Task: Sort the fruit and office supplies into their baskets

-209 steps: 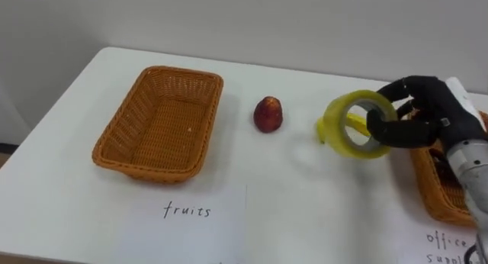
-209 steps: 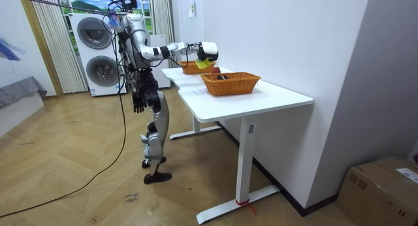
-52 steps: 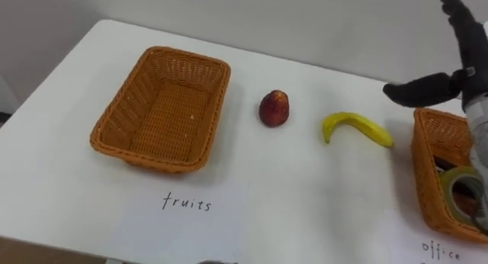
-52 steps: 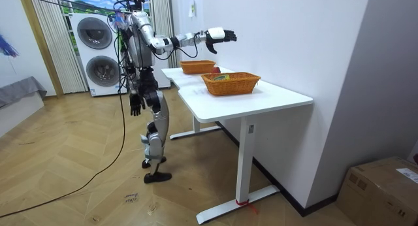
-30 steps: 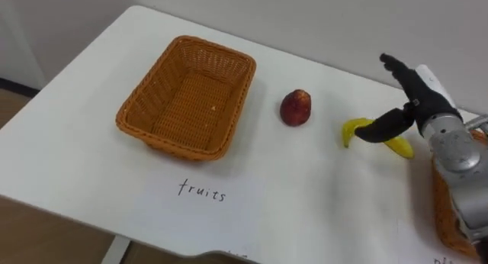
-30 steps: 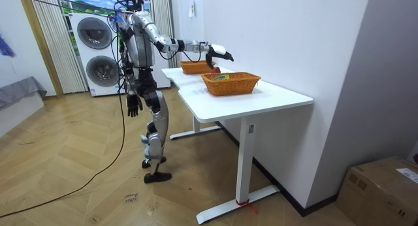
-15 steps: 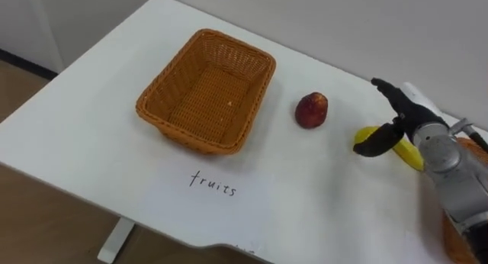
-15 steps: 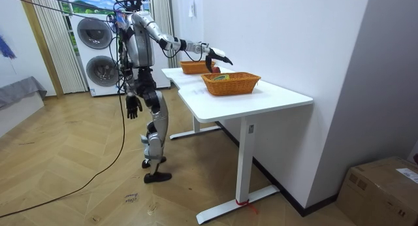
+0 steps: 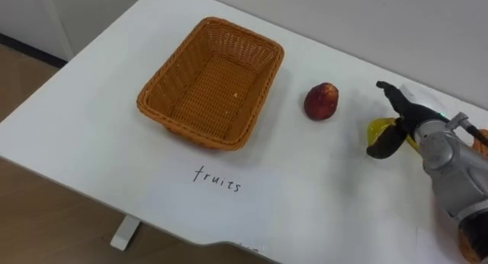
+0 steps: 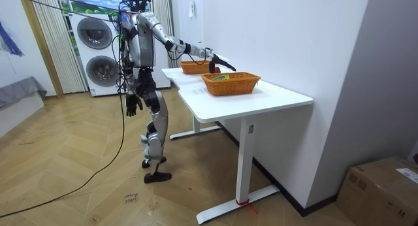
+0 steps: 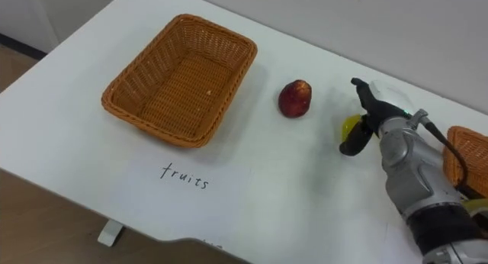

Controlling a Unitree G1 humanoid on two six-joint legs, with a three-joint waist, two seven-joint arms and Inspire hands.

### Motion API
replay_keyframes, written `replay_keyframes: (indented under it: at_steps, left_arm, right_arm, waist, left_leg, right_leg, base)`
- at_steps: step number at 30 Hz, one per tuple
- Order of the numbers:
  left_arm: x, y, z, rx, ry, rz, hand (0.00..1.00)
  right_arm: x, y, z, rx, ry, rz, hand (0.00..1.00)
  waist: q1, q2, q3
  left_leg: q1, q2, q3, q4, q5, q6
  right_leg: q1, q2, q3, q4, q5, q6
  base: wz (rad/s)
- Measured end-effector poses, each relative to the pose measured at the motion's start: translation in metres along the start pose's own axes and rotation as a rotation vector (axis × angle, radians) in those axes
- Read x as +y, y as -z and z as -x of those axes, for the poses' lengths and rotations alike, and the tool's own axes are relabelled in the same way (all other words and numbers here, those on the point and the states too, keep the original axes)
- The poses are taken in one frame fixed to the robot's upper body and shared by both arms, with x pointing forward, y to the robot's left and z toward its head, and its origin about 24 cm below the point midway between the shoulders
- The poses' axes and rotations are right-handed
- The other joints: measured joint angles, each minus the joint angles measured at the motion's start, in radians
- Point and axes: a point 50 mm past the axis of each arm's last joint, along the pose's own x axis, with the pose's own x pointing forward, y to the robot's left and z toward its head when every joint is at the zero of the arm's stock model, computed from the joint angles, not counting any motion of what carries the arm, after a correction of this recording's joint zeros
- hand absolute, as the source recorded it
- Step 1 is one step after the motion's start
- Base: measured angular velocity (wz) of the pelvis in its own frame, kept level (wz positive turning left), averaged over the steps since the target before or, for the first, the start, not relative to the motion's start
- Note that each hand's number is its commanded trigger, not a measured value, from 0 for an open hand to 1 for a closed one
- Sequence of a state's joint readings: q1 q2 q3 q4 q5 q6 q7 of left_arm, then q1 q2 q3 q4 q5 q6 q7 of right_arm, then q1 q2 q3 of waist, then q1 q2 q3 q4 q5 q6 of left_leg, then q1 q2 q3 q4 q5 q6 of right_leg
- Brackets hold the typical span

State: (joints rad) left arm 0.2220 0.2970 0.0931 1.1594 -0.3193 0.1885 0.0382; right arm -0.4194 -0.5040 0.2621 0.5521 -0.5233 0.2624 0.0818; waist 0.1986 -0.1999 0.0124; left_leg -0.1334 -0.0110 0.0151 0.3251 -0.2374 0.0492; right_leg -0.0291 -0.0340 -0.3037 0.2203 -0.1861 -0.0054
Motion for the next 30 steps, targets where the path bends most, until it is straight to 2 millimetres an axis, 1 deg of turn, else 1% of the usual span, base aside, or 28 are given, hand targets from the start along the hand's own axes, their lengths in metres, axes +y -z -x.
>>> replay_keyframes:
  at_steps: [2,6,8,13,16,18,24,30]
  left_arm:
    - [-0.001,-0.006,0.000,-0.019,0.004,-0.002,0.00]
    - [-0.003,-0.014,0.000,-0.041,0.008,-0.004,0.00]
    - [-0.004,-0.019,0.000,-0.057,0.010,-0.001,0.00]
    - [-0.003,-0.022,0.000,-0.071,0.007,0.001,0.00]
    - [-0.002,-0.022,0.000,-0.073,0.003,0.000,0.00]
    - [0.000,-0.023,0.000,-0.070,0.000,-0.001,0.00]
    - [0.006,-0.027,0.001,-0.077,-0.016,-0.004,0.00]
    - [0.006,-0.027,0.001,-0.074,-0.010,-0.001,0.00]
  right_arm:
    - [-0.004,0.002,-0.004,0.023,0.003,0.005,0.00]
    - [-0.009,0.004,-0.007,0.038,0.009,0.009,0.00]
    - [-0.010,0.008,-0.007,0.053,0.007,0.014,0.00]
    - [-0.010,0.012,-0.007,0.068,0.001,0.019,0.00]
    - [-0.005,0.015,-0.008,0.083,-0.026,0.047,0.00]
    - [-0.004,0.018,-0.008,0.092,-0.029,0.049,0.00]
    - [-0.012,0.022,-0.007,0.105,-0.008,0.083,0.00]
    - [-0.018,0.019,-0.009,0.099,0.007,0.092,0.00]
  waist:
    - [0.000,-0.006,-0.0042]
    - [0.000,-0.010,-0.0070]
    - [0.002,-0.015,-0.0070]
    - [-0.001,-0.024,-0.0055]
    - [0.000,-0.030,-0.0065]
    - [0.001,-0.031,-0.0064]
    - [-0.002,-0.029,-0.0049]
    - [-0.011,-0.030,-0.0046]
  left_leg:
    - [-0.005,0.000,0.002,0.001,0.002,0.000]
    - [-0.010,0.000,-0.001,0.002,0.003,0.000]
    - [-0.011,-0.001,0.000,0.001,0.003,0.000]
    - [-0.013,0.000,0.000,-0.005,0.003,0.000]
    - [-0.013,0.000,0.000,-0.007,0.003,0.000]
    - [-0.016,0.000,0.000,-0.007,0.003,0.000]
    - [-0.020,0.000,0.000,0.000,0.003,0.000]
    - [-0.019,0.000,0.005,-0.004,0.003,0.000]
  right_leg:
    - [-0.008,0.000,0.001,0.000,0.000,0.000]
    - [-0.010,-0.001,0.000,0.000,0.000,0.000]
    - [-0.012,-0.001,0.001,0.000,0.000,0.000]
    - [-0.014,-0.001,0.001,0.000,0.000,-0.001]
    - [-0.015,-0.001,0.000,0.000,0.001,-0.001]
    - [-0.017,-0.001,0.000,0.000,0.001,-0.001]
    - [-0.022,-0.001,0.001,0.000,0.001,-0.001]
    - [-0.022,-0.002,-0.002,0.000,0.001,-0.001]
  base:
    - [0.00]
    - [0.00]
    - [0.00]
    - [0.00]
    - [0.00]
    - [0.00]
    - [0.00]
    - [0.00]
